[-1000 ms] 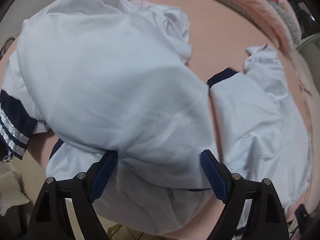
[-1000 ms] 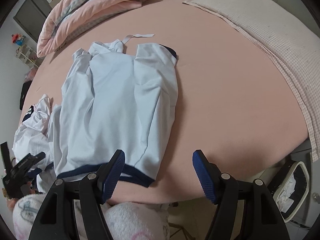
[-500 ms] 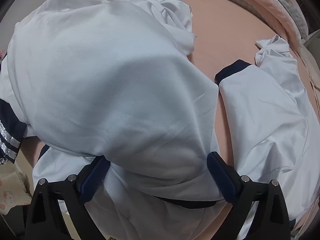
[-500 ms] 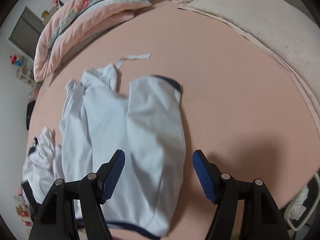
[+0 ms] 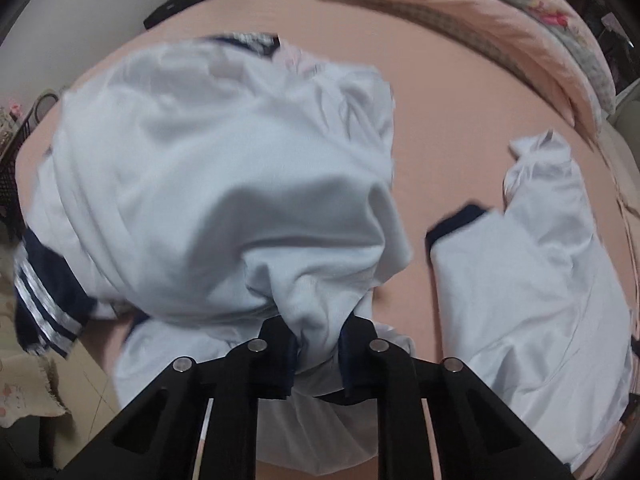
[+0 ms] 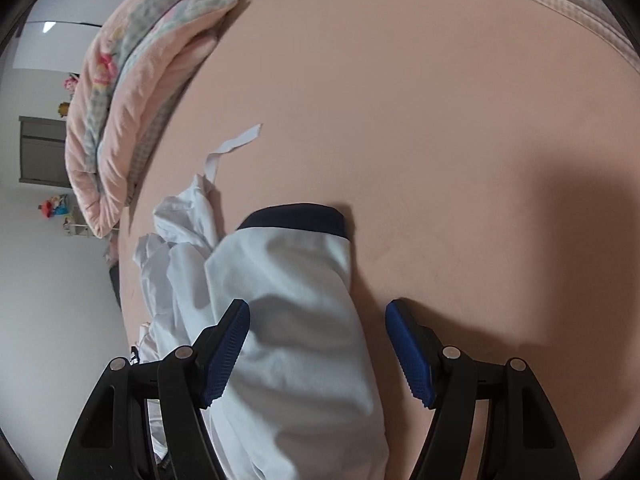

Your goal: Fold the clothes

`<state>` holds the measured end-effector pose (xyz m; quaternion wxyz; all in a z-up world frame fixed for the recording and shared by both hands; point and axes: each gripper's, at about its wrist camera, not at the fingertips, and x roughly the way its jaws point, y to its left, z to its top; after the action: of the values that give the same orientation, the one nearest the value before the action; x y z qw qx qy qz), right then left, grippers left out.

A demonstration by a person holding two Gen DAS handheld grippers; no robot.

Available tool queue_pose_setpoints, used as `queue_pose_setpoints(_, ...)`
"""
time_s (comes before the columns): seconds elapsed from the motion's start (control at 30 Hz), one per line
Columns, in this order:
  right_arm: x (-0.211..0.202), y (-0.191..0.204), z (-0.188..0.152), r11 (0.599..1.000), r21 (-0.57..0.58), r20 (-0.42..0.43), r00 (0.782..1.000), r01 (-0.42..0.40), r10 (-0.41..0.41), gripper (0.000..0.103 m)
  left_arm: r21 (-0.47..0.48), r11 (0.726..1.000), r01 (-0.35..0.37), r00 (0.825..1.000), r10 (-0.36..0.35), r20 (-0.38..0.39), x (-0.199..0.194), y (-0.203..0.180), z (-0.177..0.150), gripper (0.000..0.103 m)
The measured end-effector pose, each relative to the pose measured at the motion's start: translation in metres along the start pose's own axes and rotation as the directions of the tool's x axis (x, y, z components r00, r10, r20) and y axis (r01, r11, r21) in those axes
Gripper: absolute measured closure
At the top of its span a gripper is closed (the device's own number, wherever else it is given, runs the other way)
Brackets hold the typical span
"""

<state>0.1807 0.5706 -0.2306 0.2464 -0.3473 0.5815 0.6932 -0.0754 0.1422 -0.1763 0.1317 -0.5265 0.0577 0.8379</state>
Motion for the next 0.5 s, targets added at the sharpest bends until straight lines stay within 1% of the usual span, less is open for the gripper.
queue_pose_setpoints(0.07,0.001,0.003,0.000,1.000,-0.011,0.000,1.000,0.004,-0.004,0.033,0.005,1.000,-0.010,0.998,0.010,0.058,-0.018,0.005,0.013,0.091)
queue_pose_setpoints(0.13,0.003,0.006,-0.001,1.000,-0.025,0.001,1.000,0.010,-0.010,0.033,0.030,0.998,-0.049,0.991,0.045,0.126,-0.037,0.006,0.029,0.092)
queue_pose_setpoints(0.2,0.005,0.008,-0.002,0.999,-0.036,0.002,1.000,0.020,-0.020,0.033,0.054,0.993,-0.101,0.976,0.089,0.197,-0.052,0.010,0.049,0.092)
queue_pose_setpoints(0.27,0.007,0.010,-0.004,0.999,-0.034,0.011,1.000,0.030,-0.029,0.033,0.068,0.986,-0.150,0.960,0.129,0.248,-0.062,0.019,0.071,0.092)
queue_pose_setpoints(0.33,0.007,0.014,-0.007,0.999,-0.039,0.019,0.999,0.036,-0.035,0.033,0.048,0.985,-0.167,0.955,0.149,0.257,-0.060,0.029,0.101,0.092)
queue_pose_setpoints(0.4,0.008,0.016,-0.007,0.998,-0.050,0.023,0.999,0.041,-0.040,0.033,0.008,0.985,-0.171,0.955,0.164,0.247,-0.058,0.045,0.116,0.093)
queue_pose_setpoints(0.5,0.011,0.019,-0.005,0.997,-0.058,0.018,0.999,0.044,-0.043,0.033,-0.017,0.977,-0.211,0.948,0.209,0.242,-0.054,0.060,0.130,0.093)
